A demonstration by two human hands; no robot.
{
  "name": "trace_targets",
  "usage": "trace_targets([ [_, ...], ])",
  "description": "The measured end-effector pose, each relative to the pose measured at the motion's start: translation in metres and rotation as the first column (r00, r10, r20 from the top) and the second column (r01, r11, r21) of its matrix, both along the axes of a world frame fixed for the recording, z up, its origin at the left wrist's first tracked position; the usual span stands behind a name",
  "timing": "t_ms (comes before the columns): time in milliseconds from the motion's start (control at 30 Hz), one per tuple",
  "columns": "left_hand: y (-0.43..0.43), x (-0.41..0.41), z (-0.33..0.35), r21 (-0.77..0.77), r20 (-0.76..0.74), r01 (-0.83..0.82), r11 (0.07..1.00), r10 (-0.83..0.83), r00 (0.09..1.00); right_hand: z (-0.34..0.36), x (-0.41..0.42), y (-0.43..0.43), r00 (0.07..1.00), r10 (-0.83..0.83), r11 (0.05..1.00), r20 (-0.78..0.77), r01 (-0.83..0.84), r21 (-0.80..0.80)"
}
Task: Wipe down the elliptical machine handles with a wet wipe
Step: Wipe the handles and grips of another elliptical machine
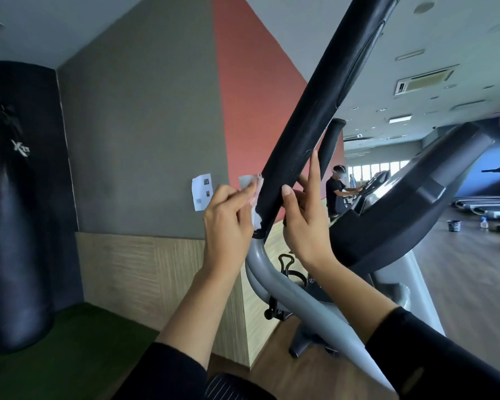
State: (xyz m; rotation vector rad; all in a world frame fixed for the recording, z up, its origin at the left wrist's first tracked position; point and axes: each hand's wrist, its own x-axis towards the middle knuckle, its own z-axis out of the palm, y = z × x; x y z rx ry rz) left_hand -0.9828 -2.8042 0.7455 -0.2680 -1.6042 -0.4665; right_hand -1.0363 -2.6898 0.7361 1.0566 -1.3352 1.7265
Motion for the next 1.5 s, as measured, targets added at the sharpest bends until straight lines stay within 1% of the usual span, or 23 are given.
trace_targets([
  [267, -0.020, 0.000, -0.014, -0.042, 0.071, 0.099, 0.994, -0.096, 0.993, -0.004, 0.021, -0.009, 0.986, -0.130, 0.991, 0.104, 0.132, -0.013],
  [367, -0.026, 0.003, -0.018, -0.001, 0.119, 0.162, 0.987, -0.161, 0.980, -0.010, 0.032, -0.013, 0.971, -0.179, 0.983, 0.157, 0.181, 0.006],
  [467, -0.031, 0.009, -0.023, 0.057, 0.156, 0.224, 0.973, -0.230, 0.961, -0.022, 0.043, -0.017, 0.935, -0.290, 0.956, 0.203, 0.275, 0.097],
  [567, -0.041, 0.017, -0.038, 0.101, 0.175, 0.266, 0.959, -0.280, 0.944, -0.040, 0.057, -0.023, 0.880, -0.436, 0.892, 0.190, 0.394, 0.219],
  [700, -0.059, 0.032, -0.066, 0.141, 0.197, 0.312, 0.940, -0.335, 0.921, -0.067, 0.086, -0.036, 0.796, -0.602, 0.752, 0.058, 0.541, 0.376],
  [833, -0.085, 0.044, -0.096, 0.163, 0.267, 0.339, 0.926, -0.373, 0.889, -0.089, 0.110, -0.057, 0.759, -0.651, 0.637, -0.020, 0.561, 0.529],
  [900, -0.099, 0.051, -0.109, 0.180, 0.308, 0.327, 0.928, -0.369, 0.877, -0.102, 0.114, -0.069, 0.726, -0.687, 0.550, -0.034, 0.550, 0.629],
  [967, -0.112, 0.057, -0.121, 0.204, 0.355, 0.300, 0.932, -0.356, 0.864, -0.114, 0.115, -0.081, 0.697, -0.717, 0.475, -0.029, 0.518, 0.711],
  [1067, -0.134, 0.058, -0.138, 0.208, 0.411, 0.275, 0.939, -0.339, 0.846, -0.127, 0.114, -0.097, 0.680, -0.733, 0.425, 0.005, 0.453, 0.783],
  [1200, -0.157, 0.048, -0.153, 0.209, 0.453, 0.260, 0.943, -0.329, 0.828, -0.135, 0.104, -0.118, 0.677, -0.736, 0.397, 0.018, 0.409, 0.822],
  [1300, -0.169, 0.032, -0.155, 0.207, 0.463, 0.251, 0.946, -0.321, 0.826, -0.135, 0.088, -0.131, 0.678, -0.735, 0.412, 0.033, 0.407, 0.815],
  [1500, -0.183, -0.024, -0.143, 0.176, 0.450, 0.252, 0.951, -0.306, 0.839, -0.124, 0.036, -0.149, 0.639, -0.769, 0.411, 0.002, 0.492, 0.768],
])
